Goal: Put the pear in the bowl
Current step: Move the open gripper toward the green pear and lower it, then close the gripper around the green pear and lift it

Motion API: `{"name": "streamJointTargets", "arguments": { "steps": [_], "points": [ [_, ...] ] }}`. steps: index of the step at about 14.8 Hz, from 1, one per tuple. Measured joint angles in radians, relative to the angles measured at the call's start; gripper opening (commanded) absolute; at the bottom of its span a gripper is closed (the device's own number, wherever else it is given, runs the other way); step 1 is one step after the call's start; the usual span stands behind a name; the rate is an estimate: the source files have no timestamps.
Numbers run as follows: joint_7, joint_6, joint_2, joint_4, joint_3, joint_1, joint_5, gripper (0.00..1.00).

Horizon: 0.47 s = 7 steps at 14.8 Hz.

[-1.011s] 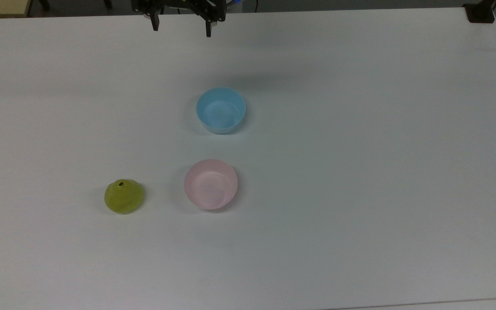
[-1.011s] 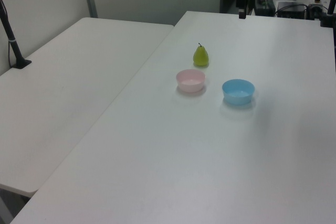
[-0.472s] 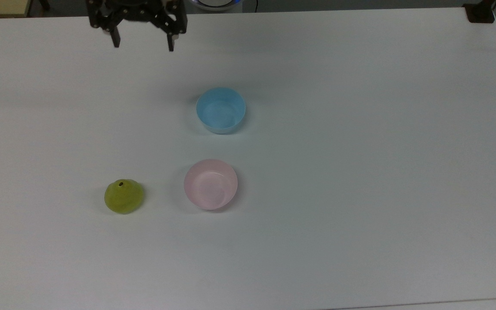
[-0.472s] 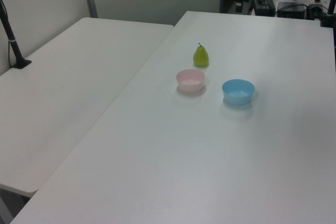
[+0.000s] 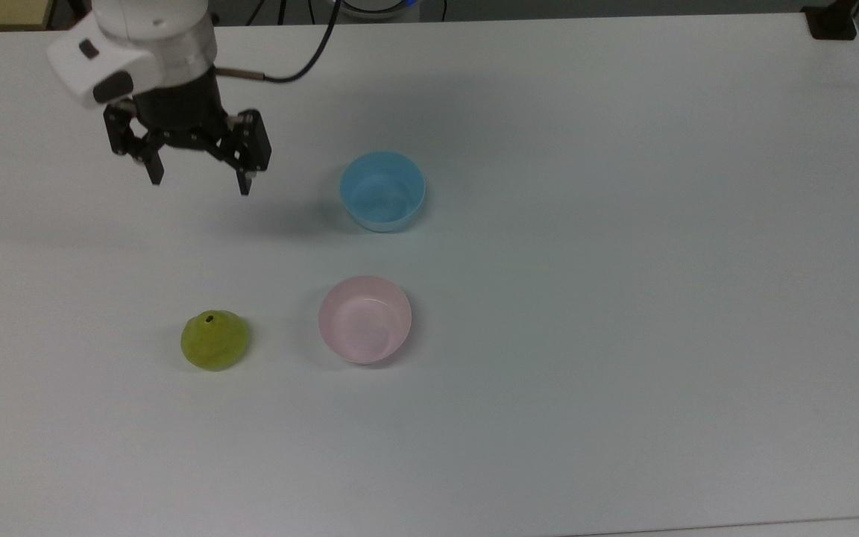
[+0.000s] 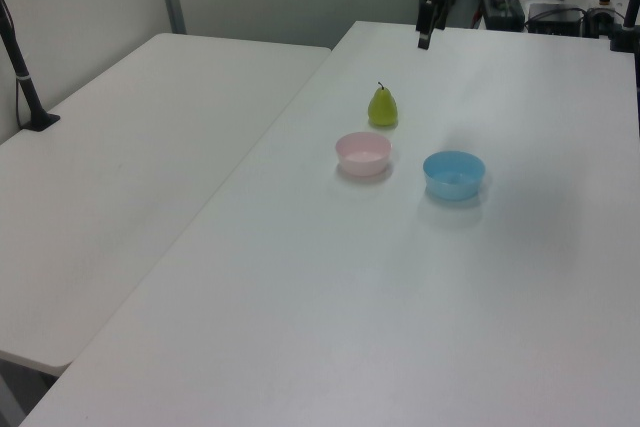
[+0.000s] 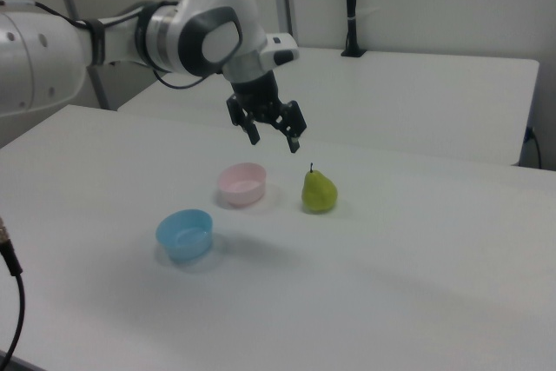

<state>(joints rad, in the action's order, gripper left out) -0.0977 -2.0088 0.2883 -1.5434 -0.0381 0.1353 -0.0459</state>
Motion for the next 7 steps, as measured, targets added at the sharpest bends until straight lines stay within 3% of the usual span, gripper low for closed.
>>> {"name": "streamJointTargets", "arguments": {
  "steps": [7],
  "points": [
    [-0.002,-0.273,0.146,0.003,0.0,0.019,-0.004,1.0]
  ]
}}
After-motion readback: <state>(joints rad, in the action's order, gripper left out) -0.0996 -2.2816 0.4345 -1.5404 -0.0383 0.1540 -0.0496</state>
